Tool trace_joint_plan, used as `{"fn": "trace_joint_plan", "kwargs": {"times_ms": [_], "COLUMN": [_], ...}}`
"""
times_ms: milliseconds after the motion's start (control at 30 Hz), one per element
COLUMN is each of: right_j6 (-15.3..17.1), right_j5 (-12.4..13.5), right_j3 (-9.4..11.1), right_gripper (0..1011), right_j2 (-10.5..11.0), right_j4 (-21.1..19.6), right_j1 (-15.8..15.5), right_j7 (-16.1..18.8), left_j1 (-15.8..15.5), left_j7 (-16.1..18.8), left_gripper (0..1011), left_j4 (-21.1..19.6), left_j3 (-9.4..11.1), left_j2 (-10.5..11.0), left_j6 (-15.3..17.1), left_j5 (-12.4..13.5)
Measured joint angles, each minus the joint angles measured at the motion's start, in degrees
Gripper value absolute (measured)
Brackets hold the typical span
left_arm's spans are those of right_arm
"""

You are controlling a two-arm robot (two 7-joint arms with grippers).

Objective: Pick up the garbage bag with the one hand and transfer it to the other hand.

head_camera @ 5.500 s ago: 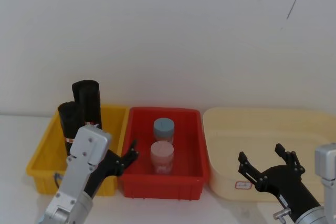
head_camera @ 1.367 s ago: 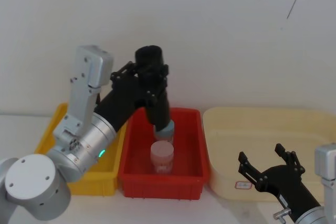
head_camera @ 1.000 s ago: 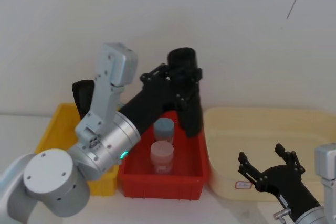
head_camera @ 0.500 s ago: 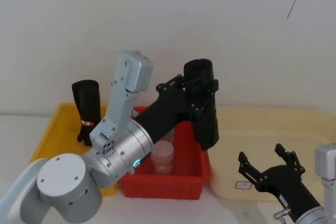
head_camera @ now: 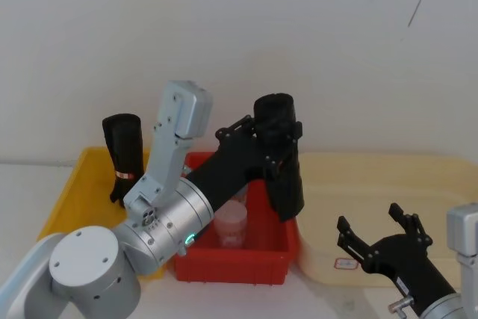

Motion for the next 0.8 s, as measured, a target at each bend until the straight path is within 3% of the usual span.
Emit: {"fn": "trace_joint_plan", "kwargs": {"times_ms": [500, 800], "right_j6": [0.13, 1.46], "right_j5": [0.03, 0.32], "right_j3": [-1.47, -2.8], "right_gripper": [1001, 1001], "right_j2": [3.41, 4.26], "right_j4": [-2.15, -3.13], "right_j1": [1.69, 3.85], "right_j7": [7.51, 11.25], "left_j1": [0.33, 0.39], "left_j7": [0.45, 0.52], "left_gripper": [485, 485], "left_j4": [-0.1, -0.12], "left_j3": [-0.06, -0.07], "left_j2": [0.22, 0.26], "left_j6": [0.26, 0.31], "left_j5": [-0.16, -0.21]}}
